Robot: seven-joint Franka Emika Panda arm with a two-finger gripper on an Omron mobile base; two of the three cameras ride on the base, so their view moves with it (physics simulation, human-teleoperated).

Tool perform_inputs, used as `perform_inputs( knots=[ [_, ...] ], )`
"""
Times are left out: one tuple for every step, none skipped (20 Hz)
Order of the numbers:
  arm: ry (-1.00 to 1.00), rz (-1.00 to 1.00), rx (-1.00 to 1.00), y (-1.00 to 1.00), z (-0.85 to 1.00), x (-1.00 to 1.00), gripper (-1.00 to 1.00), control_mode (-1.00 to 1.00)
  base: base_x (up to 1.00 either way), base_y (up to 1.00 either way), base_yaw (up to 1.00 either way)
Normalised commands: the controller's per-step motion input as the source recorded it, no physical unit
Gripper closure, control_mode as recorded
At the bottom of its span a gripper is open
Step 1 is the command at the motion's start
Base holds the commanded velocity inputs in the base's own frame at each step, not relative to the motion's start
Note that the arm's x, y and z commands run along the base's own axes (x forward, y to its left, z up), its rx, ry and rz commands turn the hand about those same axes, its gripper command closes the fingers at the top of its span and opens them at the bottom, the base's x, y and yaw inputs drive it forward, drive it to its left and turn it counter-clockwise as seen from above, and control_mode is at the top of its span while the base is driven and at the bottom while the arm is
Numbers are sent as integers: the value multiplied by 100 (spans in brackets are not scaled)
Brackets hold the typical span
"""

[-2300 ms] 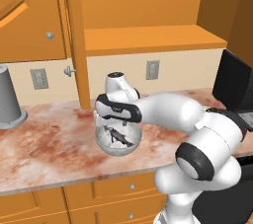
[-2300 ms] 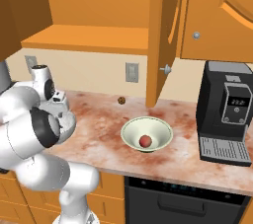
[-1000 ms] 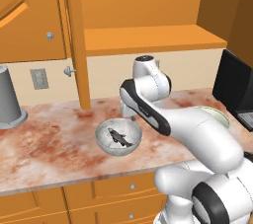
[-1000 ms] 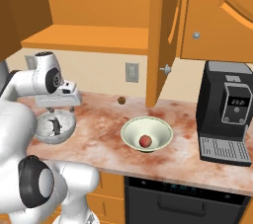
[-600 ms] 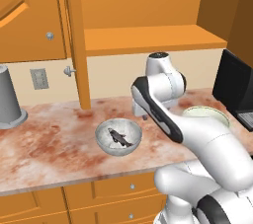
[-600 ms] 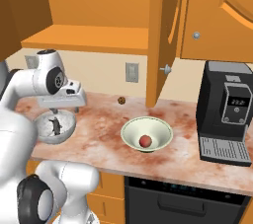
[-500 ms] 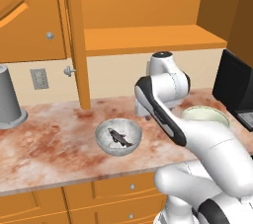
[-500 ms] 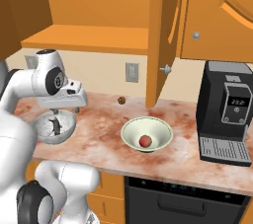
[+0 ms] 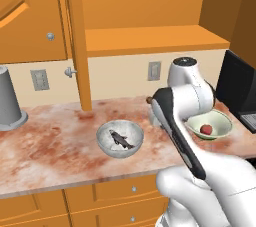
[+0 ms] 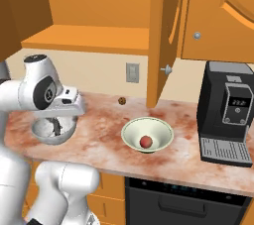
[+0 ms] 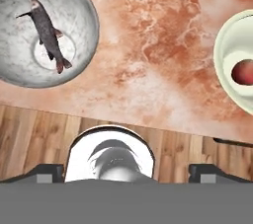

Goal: Pick both bowls and place them on the counter. Then place the peach in one bowl and place the fish in the other bowl.

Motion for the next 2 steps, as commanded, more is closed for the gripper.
perform_inputs(
  knots=[
    [-10, 0, -1, -8, 6, -63, -100, -100, 0, 0, 0],
    [-12, 0, -1, -5, 5, -65, -100, -100, 0, 0, 0]
  ],
)
